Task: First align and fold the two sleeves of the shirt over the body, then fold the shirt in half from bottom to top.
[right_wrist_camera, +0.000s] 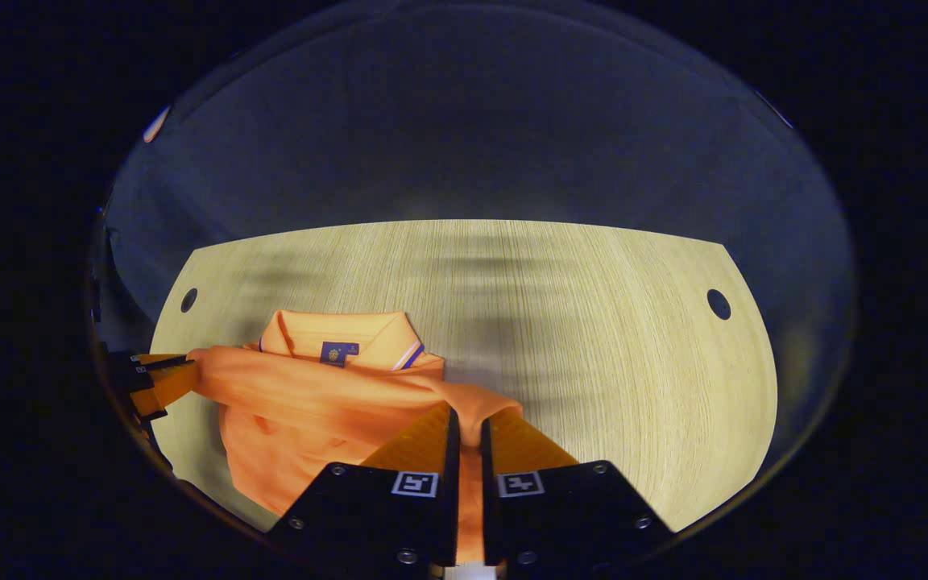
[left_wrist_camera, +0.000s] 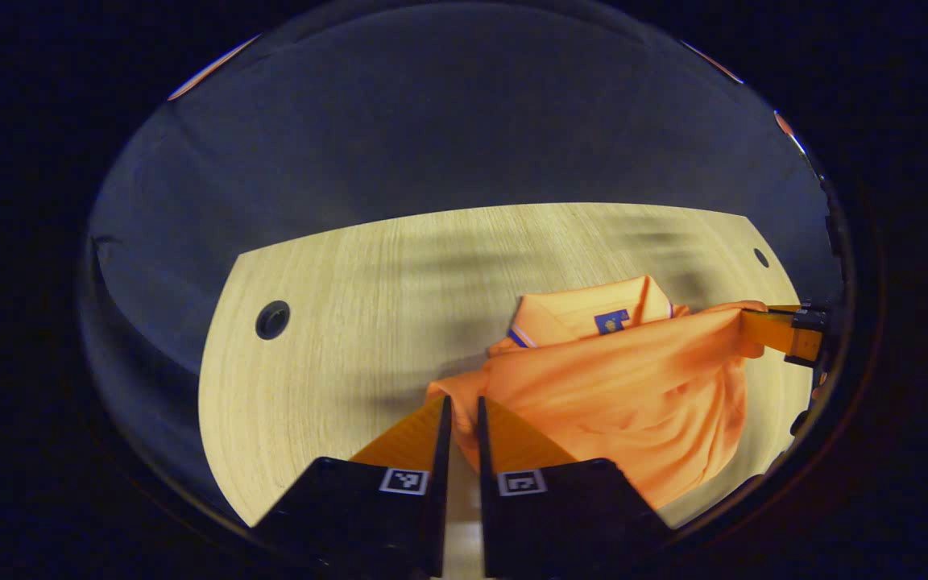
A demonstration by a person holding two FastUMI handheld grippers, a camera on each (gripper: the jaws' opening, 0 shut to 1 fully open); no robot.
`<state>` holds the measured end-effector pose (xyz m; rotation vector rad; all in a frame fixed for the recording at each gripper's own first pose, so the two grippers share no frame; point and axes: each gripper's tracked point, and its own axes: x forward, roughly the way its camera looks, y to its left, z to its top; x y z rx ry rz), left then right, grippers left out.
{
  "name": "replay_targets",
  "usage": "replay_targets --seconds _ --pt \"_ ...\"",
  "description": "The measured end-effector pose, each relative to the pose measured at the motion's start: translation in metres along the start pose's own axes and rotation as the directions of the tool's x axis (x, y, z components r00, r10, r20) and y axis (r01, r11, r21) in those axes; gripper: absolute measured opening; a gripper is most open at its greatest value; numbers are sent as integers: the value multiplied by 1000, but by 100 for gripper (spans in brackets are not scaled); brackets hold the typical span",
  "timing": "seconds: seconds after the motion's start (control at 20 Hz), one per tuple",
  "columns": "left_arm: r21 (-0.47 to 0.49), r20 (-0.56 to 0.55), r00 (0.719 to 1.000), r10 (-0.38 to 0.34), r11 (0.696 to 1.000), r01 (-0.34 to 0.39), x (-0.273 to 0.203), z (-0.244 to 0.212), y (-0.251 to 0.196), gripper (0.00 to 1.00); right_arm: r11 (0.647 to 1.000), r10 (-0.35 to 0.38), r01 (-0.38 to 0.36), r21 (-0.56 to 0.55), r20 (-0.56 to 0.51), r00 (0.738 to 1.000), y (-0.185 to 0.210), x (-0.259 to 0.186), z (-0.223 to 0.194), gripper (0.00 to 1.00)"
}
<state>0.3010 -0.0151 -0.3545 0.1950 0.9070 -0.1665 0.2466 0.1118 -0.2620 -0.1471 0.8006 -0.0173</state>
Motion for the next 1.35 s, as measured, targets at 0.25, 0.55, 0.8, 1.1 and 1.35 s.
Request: replay_targets --seconds 0.25,0.55,0.8,1.1,1.35 --pt "-36 41 999 -1 999 3 -5 7 4 100 1000 15 -16 24 3 1000 4 -3 -2 100" --pt "-24 158 987 40 999 -37 -36 39 15 99 999 2 -5 44 74 997 -4 -31 18 100" --pt "-20 293 956 23 1000 -17 -91 83 7 99 997 15 -29 75 184 983 -11 -82 46 100" --pt "-24 530 847 35 999 -26 -200 132 -1 99 995 -12 -26 93 381 924 -26 -174 81 100" --pt "-31 671 740 47 999 -35 -289 144 -15 99 998 -12 -25 58 568 823 -36 -265 97 100"
